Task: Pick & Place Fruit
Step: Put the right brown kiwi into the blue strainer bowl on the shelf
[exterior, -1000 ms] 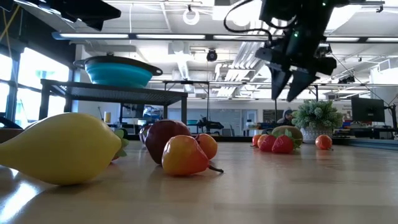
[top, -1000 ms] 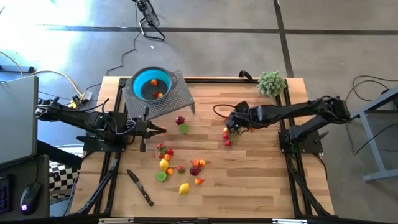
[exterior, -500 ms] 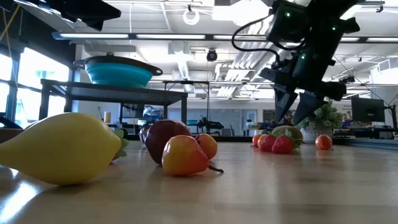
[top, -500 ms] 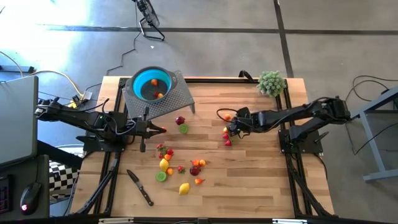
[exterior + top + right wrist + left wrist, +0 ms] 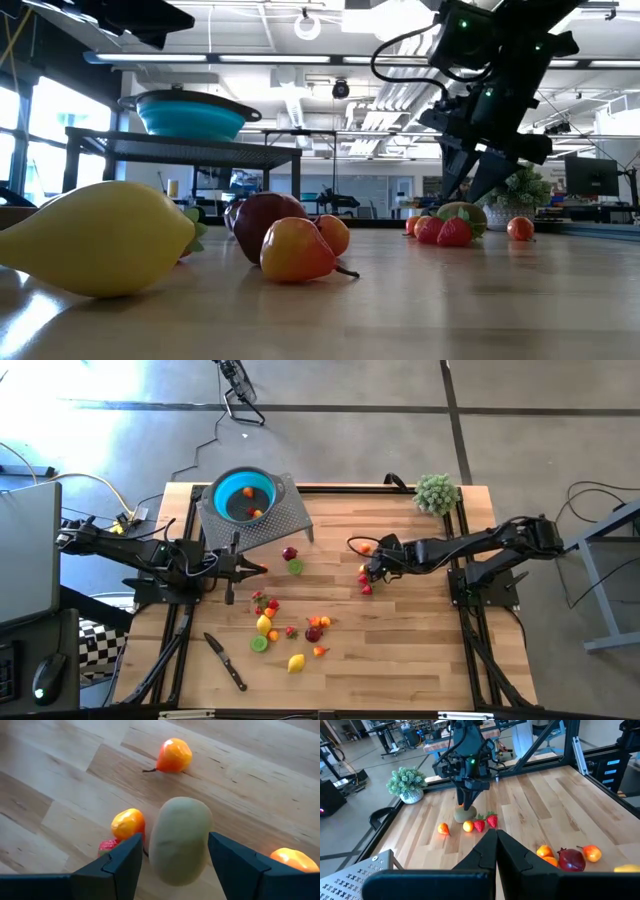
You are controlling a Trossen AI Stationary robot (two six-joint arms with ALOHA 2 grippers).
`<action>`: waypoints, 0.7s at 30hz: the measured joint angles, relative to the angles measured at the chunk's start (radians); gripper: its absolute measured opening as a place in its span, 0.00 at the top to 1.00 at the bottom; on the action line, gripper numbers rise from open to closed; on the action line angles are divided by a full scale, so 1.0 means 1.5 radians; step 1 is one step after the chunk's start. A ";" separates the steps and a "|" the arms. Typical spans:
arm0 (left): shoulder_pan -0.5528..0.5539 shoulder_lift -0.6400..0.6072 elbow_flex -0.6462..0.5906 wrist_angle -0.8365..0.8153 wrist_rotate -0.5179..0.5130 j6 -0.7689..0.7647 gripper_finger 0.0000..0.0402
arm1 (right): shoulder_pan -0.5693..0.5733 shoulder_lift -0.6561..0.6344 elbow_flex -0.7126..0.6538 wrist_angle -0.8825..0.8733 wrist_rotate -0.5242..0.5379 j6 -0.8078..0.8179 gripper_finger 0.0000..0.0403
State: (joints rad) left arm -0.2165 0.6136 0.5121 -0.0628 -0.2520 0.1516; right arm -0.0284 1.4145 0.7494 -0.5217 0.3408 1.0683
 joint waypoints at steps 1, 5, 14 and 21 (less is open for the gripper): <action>0.000 0.000 0.000 0.000 0.000 0.000 1.00 | 0.000 0.002 0.000 0.000 0.000 0.000 0.46; 0.000 0.000 0.000 0.000 0.000 0.000 1.00 | -0.002 0.025 0.000 0.004 0.003 0.000 0.46; 0.000 0.000 0.000 -0.001 0.000 -0.001 1.00 | -0.008 0.108 0.006 0.051 0.033 0.000 0.46; 0.000 0.000 0.000 -0.006 0.000 -0.001 1.00 | -0.009 0.112 0.003 0.084 0.029 -0.037 0.46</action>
State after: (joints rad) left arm -0.2161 0.6140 0.5125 -0.0719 -0.2523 0.1508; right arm -0.0418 1.5824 0.7538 -0.3961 0.3847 1.0125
